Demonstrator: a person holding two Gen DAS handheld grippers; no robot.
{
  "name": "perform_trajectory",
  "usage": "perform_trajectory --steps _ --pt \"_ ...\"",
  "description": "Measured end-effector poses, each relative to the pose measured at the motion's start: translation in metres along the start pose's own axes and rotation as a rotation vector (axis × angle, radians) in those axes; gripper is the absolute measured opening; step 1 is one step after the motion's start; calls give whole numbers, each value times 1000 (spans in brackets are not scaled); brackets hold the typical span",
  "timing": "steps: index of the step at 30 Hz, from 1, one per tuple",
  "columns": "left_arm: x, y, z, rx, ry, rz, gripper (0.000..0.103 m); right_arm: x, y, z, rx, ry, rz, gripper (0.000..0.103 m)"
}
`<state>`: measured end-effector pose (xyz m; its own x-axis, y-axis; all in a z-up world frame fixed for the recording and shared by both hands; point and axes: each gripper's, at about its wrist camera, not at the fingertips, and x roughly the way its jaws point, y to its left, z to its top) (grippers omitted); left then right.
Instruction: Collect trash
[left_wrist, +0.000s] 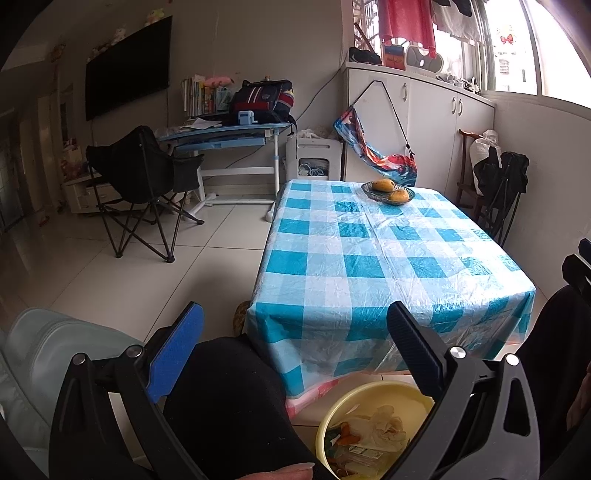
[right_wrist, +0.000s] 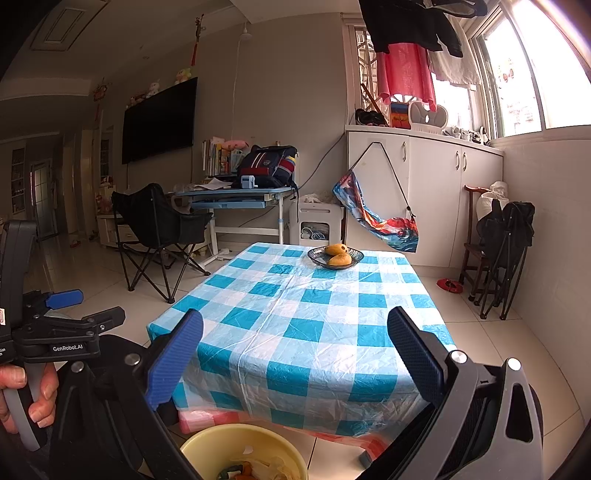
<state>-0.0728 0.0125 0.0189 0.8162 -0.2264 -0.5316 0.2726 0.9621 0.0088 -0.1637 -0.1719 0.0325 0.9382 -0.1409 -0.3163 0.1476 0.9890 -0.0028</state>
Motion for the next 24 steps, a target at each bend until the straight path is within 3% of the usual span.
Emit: perform_trajectory --steps 24 --pt "0 -6 -2 25 5 16 96 1 0 -2 3 5 -1 96"
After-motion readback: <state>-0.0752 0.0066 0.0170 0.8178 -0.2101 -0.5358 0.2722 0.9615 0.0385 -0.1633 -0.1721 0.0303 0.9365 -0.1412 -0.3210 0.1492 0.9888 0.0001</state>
